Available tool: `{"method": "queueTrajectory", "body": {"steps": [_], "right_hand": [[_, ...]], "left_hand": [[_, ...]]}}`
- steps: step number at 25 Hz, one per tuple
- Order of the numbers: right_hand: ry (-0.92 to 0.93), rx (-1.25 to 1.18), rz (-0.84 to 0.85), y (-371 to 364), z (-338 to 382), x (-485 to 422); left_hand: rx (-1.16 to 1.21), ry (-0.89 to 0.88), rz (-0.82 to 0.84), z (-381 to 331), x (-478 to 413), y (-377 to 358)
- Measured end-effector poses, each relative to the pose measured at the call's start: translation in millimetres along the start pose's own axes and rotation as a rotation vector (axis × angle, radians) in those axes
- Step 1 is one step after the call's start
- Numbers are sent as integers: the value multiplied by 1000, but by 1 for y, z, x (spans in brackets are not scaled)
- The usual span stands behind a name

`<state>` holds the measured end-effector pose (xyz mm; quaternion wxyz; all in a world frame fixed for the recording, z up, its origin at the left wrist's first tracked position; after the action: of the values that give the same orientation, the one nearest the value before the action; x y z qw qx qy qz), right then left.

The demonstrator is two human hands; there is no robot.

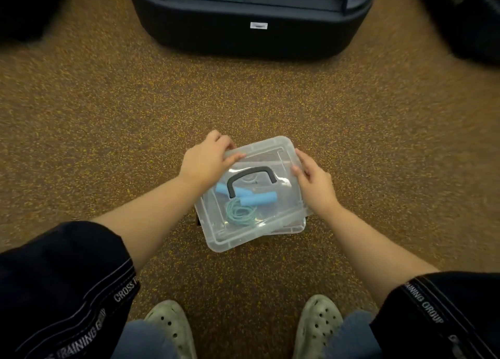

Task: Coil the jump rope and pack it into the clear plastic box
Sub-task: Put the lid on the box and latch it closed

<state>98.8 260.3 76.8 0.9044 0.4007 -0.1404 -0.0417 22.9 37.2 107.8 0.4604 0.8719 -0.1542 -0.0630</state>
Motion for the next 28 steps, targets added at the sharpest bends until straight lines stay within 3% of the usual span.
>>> {"method": "queueTrajectory", "body": {"steps": [6, 10, 13, 17, 23, 28], "right_hand": [[-22, 47, -110, -8, -10, 23], [-89, 22, -136, -6, -22, 20], [-130, 26, -122, -11, -24, 18], [-221, 36, -109, -28, -29, 22], [-223, 50, -186, -37, -25, 22], [-226, 31, -142, -39, -18, 17]], "left_hand": [[42, 41, -48, 3, 10, -14], [169, 289, -110, 37, 23, -16], [138, 342, -195, 40, 35, -28], [479, 675, -169, 46, 49, -53], [652, 731, -133, 56, 57, -65], [689, 751, -167, 59, 61, -65]]}}
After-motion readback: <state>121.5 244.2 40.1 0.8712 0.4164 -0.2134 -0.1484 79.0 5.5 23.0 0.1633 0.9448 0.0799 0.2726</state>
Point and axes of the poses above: each hand's wrist, its own x-axis away from the middle knuckle, its own y-axis out of the back of the hand, z = x × y, the point moved 5 cm from there along -x, towards the middle knuckle, and after that the axes turned 14 degrees about x, right-handed, at the moved point
